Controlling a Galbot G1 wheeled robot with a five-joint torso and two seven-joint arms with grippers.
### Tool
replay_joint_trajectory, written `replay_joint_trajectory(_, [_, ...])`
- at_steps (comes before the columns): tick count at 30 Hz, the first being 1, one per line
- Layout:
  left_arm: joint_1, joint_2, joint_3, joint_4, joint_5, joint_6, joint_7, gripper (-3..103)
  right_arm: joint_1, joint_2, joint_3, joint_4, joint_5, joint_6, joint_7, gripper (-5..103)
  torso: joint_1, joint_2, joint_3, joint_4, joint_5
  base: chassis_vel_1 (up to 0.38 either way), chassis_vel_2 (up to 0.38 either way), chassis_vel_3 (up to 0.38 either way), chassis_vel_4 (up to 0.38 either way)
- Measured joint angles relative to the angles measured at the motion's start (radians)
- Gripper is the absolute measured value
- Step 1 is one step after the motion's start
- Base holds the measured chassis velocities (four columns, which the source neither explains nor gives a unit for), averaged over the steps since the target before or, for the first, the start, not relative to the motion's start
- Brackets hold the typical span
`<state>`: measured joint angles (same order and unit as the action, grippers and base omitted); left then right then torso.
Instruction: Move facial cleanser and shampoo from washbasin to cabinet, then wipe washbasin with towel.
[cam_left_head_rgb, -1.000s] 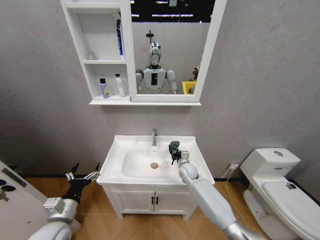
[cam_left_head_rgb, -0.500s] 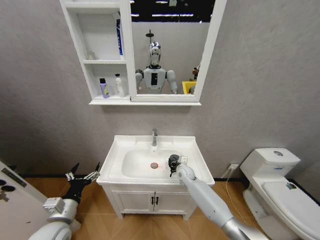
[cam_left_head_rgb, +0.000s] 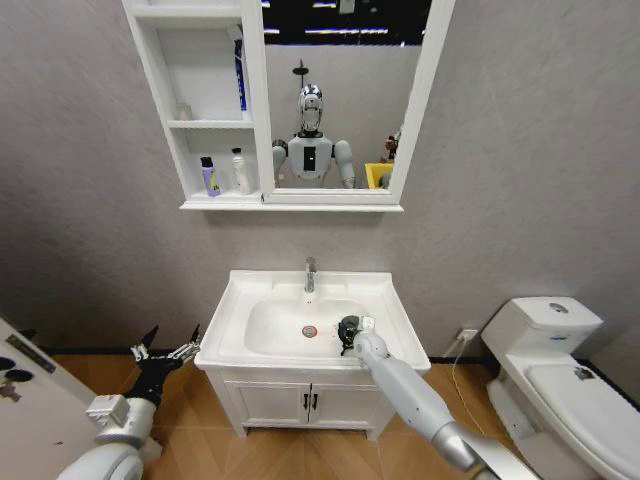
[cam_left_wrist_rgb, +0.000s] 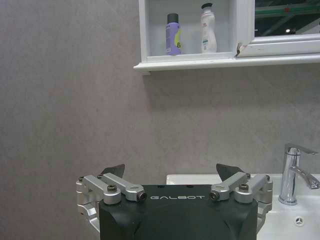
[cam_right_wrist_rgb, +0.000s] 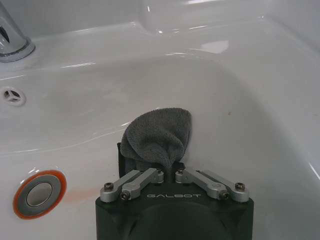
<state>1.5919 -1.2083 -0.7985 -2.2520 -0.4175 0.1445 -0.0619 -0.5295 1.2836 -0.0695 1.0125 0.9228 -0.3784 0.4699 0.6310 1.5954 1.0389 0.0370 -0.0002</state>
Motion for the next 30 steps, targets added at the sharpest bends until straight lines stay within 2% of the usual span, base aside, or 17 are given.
replay_joint_trajectory(11, [0.000,0.000,0.000,0.000,0.000,0.000,0.000,100,0.061,0.078,-0.032,-0.139,0.006,0.015,-0.072,5,0.000,0.000,0.000,-0.0006,-0.0002,0.000,0.000,0.000,0.000])
replay_joint_trajectory(17, [0.000,0.000,0.000,0.000,0.000,0.000,0.000,100,0.094,0.143,-0.048,-0.202,0.027,0.007,-0.102,5,0.000,0.000,0.001,-0.0009,0.0002,0.000,0.000,0.000,0.000])
replay_joint_trajectory(19, [0.000,0.000,0.000,0.000,0.000,0.000,0.000,100,0.113,0.184,-0.049,-0.233,0.035,-0.002,-0.123,5,0.001,-0.001,0.001,-0.0008,0.0002,0.000,0.000,0.000,0.000])
replay_joint_trajectory(24, [0.000,0.000,0.000,0.000,0.000,0.000,0.000,100,0.129,0.227,-0.061,-0.250,0.040,-0.008,-0.156,5,0.001,-0.001,0.001,-0.0006,0.0003,0.000,0.000,0.000,0.000])
replay_joint_trajectory(27, [0.000,0.000,0.000,0.000,0.000,0.000,0.000,100,0.144,0.282,-0.062,-0.252,0.050,-0.003,-0.196,5,0.001,-0.001,0.001,-0.0002,0.0003,0.000,0.000,0.000,0.000])
replay_joint_trajectory(30, [0.000,0.000,0.000,0.000,0.000,0.000,0.000,100,0.145,0.297,-0.061,-0.245,0.058,0.005,-0.212,5,0.001,-0.001,0.001,0.0000,0.0002,0.000,0.000,0.000,0.000])
